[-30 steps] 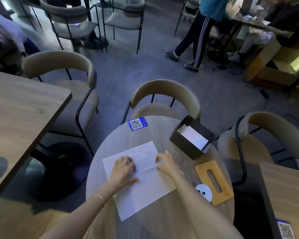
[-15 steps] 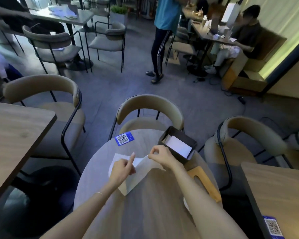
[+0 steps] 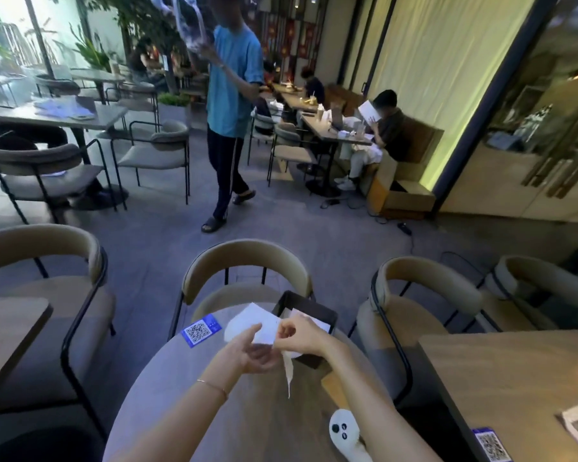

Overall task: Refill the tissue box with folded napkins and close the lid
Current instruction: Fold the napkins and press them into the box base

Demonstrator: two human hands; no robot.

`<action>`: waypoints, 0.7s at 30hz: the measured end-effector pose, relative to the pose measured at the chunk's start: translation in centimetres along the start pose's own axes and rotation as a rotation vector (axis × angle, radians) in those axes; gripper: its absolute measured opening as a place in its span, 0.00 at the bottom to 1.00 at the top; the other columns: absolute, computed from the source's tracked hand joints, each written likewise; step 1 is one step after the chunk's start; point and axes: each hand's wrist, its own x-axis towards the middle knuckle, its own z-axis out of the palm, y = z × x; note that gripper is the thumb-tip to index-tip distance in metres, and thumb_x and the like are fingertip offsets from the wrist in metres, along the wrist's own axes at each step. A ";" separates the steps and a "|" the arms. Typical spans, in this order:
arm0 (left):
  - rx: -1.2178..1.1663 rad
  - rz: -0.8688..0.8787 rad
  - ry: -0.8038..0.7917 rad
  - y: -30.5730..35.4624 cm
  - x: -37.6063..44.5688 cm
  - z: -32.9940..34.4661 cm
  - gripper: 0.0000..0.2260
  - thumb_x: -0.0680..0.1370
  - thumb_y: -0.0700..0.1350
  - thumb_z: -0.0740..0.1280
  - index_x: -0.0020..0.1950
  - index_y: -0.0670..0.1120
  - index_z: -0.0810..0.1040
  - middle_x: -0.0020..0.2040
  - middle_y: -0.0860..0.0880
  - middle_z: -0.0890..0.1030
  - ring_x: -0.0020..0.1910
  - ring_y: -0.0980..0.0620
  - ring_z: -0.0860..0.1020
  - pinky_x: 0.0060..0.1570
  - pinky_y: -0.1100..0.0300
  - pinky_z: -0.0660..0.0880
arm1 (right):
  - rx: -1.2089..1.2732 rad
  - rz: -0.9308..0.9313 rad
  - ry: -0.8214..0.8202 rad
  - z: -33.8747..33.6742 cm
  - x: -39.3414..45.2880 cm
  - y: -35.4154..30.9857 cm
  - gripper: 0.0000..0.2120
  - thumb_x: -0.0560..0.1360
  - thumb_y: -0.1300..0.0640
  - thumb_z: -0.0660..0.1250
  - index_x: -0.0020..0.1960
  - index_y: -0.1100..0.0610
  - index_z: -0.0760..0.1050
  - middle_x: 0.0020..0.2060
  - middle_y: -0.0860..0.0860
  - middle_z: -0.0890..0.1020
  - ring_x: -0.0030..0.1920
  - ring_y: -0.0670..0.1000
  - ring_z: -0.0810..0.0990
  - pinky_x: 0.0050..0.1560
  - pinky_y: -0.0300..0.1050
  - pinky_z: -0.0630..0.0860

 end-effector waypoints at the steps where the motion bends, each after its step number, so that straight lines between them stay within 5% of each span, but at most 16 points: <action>1: 0.047 0.032 0.014 -0.2 -0.1 0.4 0.20 0.78 0.43 0.63 0.66 0.33 0.68 0.45 0.36 0.75 0.45 0.41 0.75 0.58 0.48 0.70 | 0.003 0.012 -0.023 0.1 -0.2 0.0 0.03 0.70 0.54 0.69 0.41 0.53 0.78 0.39 0.50 0.81 0.41 0.47 0.77 0.42 0.41 0.74; 5: 0.215 0.198 0.033 -0.2 0.2 1.0 0.08 0.81 0.39 0.57 0.54 0.34 0.70 0.39 0.40 0.71 0.42 0.41 0.72 0.56 0.47 0.71 | 0.020 0.080 -0.166 0.1 -0.7 -0.6 0.10 0.72 0.56 0.68 0.33 0.48 0.74 0.32 0.45 0.76 0.35 0.42 0.72 0.36 0.34 0.68; 7: 0.324 0.325 0.032 0.6 0.6 1.0 0.15 0.80 0.39 0.59 0.63 0.32 0.68 0.40 0.41 0.73 0.46 0.41 0.74 0.59 0.43 0.71 | 0.086 0.136 -0.211 -0.2 -0.7 -0.6 0.09 0.74 0.52 0.69 0.35 0.49 0.76 0.32 0.45 0.77 0.35 0.42 0.75 0.39 0.35 0.71; 12: 0.638 0.550 -0.025 2.8 -0.5 1.7 0.18 0.75 0.50 0.68 0.58 0.40 0.71 0.55 0.41 0.75 0.54 0.43 0.75 0.59 0.45 0.72 | 0.368 0.228 0.388 -1.0 0.2 0.2 0.17 0.71 0.46 0.72 0.53 0.54 0.72 0.49 0.49 0.76 0.48 0.47 0.74 0.47 0.38 0.74; 14: 0.770 0.548 -0.125 3.2 -1.3 2.1 0.18 0.72 0.53 0.69 0.56 0.43 0.74 0.54 0.42 0.76 0.55 0.44 0.76 0.57 0.48 0.73 | 0.527 0.243 0.418 -1.6 0.1 0.1 0.24 0.71 0.46 0.73 0.61 0.53 0.67 0.53 0.48 0.73 0.53 0.47 0.72 0.52 0.39 0.74; 16: 0.819 0.547 -0.191 3.3 -1.9 2.3 0.08 0.75 0.49 0.68 0.51 0.47 0.74 0.51 0.44 0.77 0.52 0.47 0.76 0.52 0.53 0.73 | 0.620 0.296 0.360 -2.0 0.3 -0.1 0.27 0.72 0.48 0.72 0.66 0.56 0.67 0.56 0.52 0.74 0.55 0.48 0.71 0.50 0.39 0.74; 19: 0.854 0.637 -0.215 3.0 -2.0 2.0 0.13 0.72 0.51 0.70 0.53 0.49 0.74 0.53 0.45 0.78 0.53 0.48 0.77 0.51 0.55 0.74 | 0.732 0.370 0.492 -2.1 0.8 0.5 0.21 0.73 0.57 0.69 0.59 0.71 0.75 0.60 0.70 0.76 0.49 0.57 0.76 0.59 0.56 0.77; 21: 0.855 0.716 -0.206 2.9 -2.0 1.6 0.13 0.73 0.50 0.69 0.55 0.48 0.75 0.55 0.44 0.79 0.54 0.47 0.77 0.52 0.55 0.74 | 0.845 0.382 0.540 -2.1 0.9 0.8 0.14 0.74 0.60 0.68 0.54 0.68 0.79 0.57 0.70 0.78 0.47 0.59 0.77 0.57 0.58 0.78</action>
